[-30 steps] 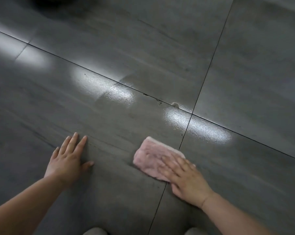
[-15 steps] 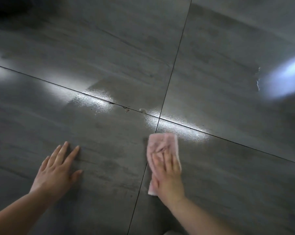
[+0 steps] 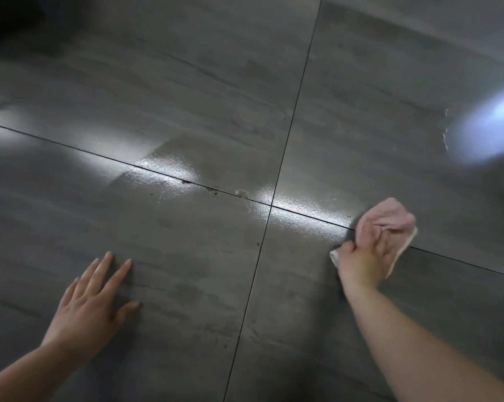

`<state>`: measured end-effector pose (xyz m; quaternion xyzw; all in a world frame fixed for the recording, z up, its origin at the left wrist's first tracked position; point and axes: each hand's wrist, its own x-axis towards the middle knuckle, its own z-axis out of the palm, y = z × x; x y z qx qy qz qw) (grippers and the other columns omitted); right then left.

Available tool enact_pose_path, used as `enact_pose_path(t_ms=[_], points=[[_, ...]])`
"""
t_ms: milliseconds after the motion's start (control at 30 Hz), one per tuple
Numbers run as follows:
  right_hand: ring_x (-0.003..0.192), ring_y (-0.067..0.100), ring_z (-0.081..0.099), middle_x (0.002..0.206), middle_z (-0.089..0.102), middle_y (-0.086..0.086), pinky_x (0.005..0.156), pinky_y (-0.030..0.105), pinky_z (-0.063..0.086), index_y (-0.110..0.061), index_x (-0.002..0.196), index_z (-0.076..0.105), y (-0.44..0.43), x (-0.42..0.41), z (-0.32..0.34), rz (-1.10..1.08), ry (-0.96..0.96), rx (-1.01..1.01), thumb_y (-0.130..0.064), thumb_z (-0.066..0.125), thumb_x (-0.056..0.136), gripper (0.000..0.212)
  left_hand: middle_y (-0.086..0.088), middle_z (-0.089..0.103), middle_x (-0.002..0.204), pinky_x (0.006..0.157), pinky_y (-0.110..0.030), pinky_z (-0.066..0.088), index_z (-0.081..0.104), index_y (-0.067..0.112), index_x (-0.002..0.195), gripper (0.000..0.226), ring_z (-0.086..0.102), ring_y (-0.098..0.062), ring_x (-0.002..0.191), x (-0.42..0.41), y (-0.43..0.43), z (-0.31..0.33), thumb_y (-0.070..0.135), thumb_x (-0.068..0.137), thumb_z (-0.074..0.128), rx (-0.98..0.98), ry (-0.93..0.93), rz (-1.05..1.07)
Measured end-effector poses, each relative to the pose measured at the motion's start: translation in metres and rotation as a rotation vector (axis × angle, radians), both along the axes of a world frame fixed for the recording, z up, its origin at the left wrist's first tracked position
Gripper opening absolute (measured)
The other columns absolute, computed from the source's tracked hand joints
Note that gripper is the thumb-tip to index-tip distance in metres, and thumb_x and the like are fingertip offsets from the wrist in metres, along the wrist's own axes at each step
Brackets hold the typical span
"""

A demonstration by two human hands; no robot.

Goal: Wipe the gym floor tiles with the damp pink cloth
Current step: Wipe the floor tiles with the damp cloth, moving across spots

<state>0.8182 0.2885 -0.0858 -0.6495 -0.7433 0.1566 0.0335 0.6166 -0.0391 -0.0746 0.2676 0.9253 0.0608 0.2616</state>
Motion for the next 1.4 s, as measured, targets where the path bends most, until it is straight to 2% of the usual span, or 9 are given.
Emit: enact_pose_path(t_ms=[133, 267, 400, 467, 633, 733, 967, 1267, 1400], points=[[0.133, 0.035, 0.025, 0.136, 0.052, 0.011, 0.102, 0.046, 0.041, -0.026, 0.125, 0.051, -0.114, -0.058, -0.019, 0.801, 0.057, 0.139, -0.044, 0.048, 0.069, 0.058, -0.018, 0.043, 0.141, 0.106, -0.037, 0.02, 0.047, 0.016, 0.129, 0.077, 0.021, -0.018, 0.128, -0.004, -0.004, -0.005, 0.057, 0.067, 0.026, 0.062, 0.052, -0.004], [0.115, 0.025, 0.047, 0.122, 0.064, -0.003, 0.084, 0.039, 0.054, -0.036, 0.112, 0.051, -0.126, -0.074, -0.022, 1.43, 0.039, 0.118, -0.037, 0.064, 0.055, 0.059, -0.014, 0.023, 0.152, 0.115, -0.041, 0.011, 0.035, 0.019, 0.137, 0.089, 0.014, -0.026, 0.141, -0.022, -0.003, 0.001, 0.064, 0.061, 0.02, 0.079, 0.067, 0.195], [0.111, 0.035, 0.05, 0.13, 0.047, 0.016, 0.074, 0.049, 0.055, -0.015, 0.114, 0.048, -0.027, -0.079, -0.015, 1.137, 0.024, 0.178, -0.019, 0.037, 0.062, 0.054, -0.011, 0.01, 0.155, 0.117, -0.042, 0.007, 0.024, 0.017, 0.141, 0.072, 0.006, -0.025, 0.144, -0.059, -0.014, 0.005, 0.052, 0.081, 0.04, 0.048, 0.062, 0.341], [0.115, 0.045, 0.051, 0.138, 0.043, 0.026, 0.091, 0.05, 0.047, -0.004, 0.122, 0.053, 0.013, -0.093, -0.004, 0.788, 0.069, 0.097, -0.015, 0.036, 0.069, 0.056, -0.007, 0.003, 0.156, 0.118, -0.039, 0.002, 0.015, 0.019, 0.144, 0.066, -0.002, -0.02, 0.144, -0.069, -0.021, 0.0, 0.04, 0.089, 0.047, 0.002, 0.045, 0.294], [0.145, 0.026, -0.003, 0.158, -0.003, 0.009, 0.118, 0.03, 0.005, -0.019, 0.145, 0.021, 0.025, -0.184, 0.009, 0.306, -0.041, -0.054, -0.015, 0.042, 0.09, 0.059, -0.003, -0.007, 0.156, 0.099, -0.013, -0.034, 0.003, 0.024, 0.144, 0.075, -0.014, -0.013, 0.142, -0.075, -0.03, -0.011, 0.058, 0.081, 0.028, 0.014, 0.045, 0.256], [0.144, 0.028, -0.01, 0.158, -0.007, 0.003, 0.119, 0.036, 0.001, -0.027, 0.146, 0.014, -0.027, -0.243, 0.004, 0.431, -0.03, -0.112, -0.014, 0.04, 0.091, 0.062, -0.003, -0.009, 0.156, 0.078, -0.005, -0.041, 0.001, 0.025, 0.143, 0.097, -0.022, -0.004, 0.133, -0.08, -0.03, -0.011, 0.069, 0.058, 0.008, 0.01, 0.023, 0.255], [0.144, 0.026, -0.001, 0.158, 0.001, -0.004, 0.119, 0.037, 0.003, -0.033, 0.142, 0.027, -0.135, -0.313, -0.009, 1.499, 0.034, -0.254, -0.013, 0.045, 0.087, 0.061, -0.001, -0.011, 0.155, 0.078, -0.006, -0.043, -0.005, 0.025, 0.142, 0.107, -0.025, -0.001, 0.126, -0.084, -0.032, -0.012, 0.072, 0.047, -0.002, -0.004, -0.023, 0.227], [0.144, 0.029, 0.004, 0.158, 0.0, 0.001, 0.119, 0.034, 0.008, -0.026, 0.146, 0.021, -0.035, -0.317, -0.003, 0.606, 0.032, -0.069, -0.014, 0.038, 0.092, 0.057, 0.009, -0.016, 0.144, 0.086, -0.009, -0.042, -0.015, 0.02, 0.134, 0.121, -0.022, -0.003, 0.132, -0.084, -0.047, -0.024, 0.087, 0.035, -0.028, 0.073, -0.057, 0.269], [0.144, 0.029, 0.001, 0.158, 0.005, 0.006, 0.118, 0.038, 0.003, -0.025, 0.147, 0.012, -0.118, -0.312, -0.004, 0.924, 0.043, -0.115, -0.014, 0.042, 0.09, 0.065, -0.019, 0.039, 0.142, 0.105, -0.013, -0.027, 0.03, 0.018, 0.138, 0.09, 0.012, -0.018, 0.132, -0.087, -0.046, -0.024, 0.074, 0.076, -0.004, -0.061, -0.114, 0.118]])
